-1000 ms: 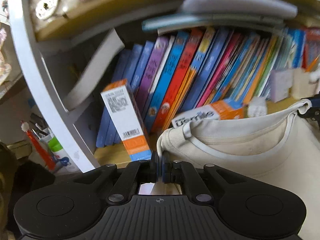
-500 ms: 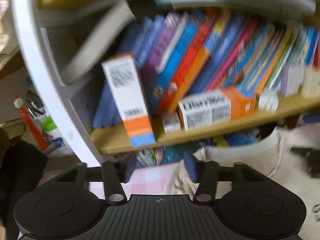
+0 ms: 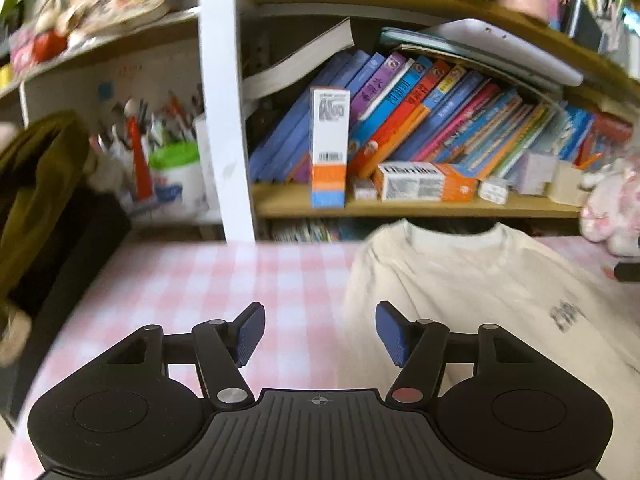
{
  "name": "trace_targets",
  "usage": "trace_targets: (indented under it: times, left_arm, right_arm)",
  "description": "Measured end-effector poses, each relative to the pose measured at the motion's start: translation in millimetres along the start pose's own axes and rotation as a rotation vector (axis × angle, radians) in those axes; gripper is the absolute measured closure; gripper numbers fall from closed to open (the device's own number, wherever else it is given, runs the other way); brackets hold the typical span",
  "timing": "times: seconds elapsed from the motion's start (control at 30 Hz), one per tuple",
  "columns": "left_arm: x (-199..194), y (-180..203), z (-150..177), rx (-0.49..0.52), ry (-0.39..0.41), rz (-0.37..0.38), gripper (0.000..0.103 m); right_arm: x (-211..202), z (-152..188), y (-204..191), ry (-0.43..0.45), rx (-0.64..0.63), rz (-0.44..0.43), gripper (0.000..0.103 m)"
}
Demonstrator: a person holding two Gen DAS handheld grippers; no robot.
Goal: Fold clothes
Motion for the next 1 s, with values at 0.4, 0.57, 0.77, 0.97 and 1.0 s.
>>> trace_targets:
  times: [0.4,0.57,0.77,0.97,1.0]
  left_arm:
    - [-34,-15,58,-0.091,-0.094,0.105,0.040]
    - [-46,-12,74,-0.110,-0.151,0.179,0.040]
    - [-46,-15,86,-0.129,-0.199,0.202,0.046]
    - [-65,-11,76,-0.116,-0.151,0.208,0.067]
    - [-66,-10,77,-0.122,-0.171,0.230,0.072]
  right_arm:
    - [-92,95,-31,-0.172,0.270,0.041,0.027]
    - [-106,122,-45,-0.253,0.280,0.083,0.054]
    - [-109,142,-54,-0.308,0.268,0.122,0.054]
    - [-108,146,-63,-0.314,0.208,0.148,0.054]
    - [-108,146,-64,-0.313,0.198,0.152,0.053]
Point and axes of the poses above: each gripper's, at about its wrist camera, not at the fingertips, and x roughly the way its jaws point, y to its right, z to its underside, the point moved 3 cm from there along x, roughly the way its jaws point, and after that the axes turned 11 degrees about z, right-handed, at the moved point
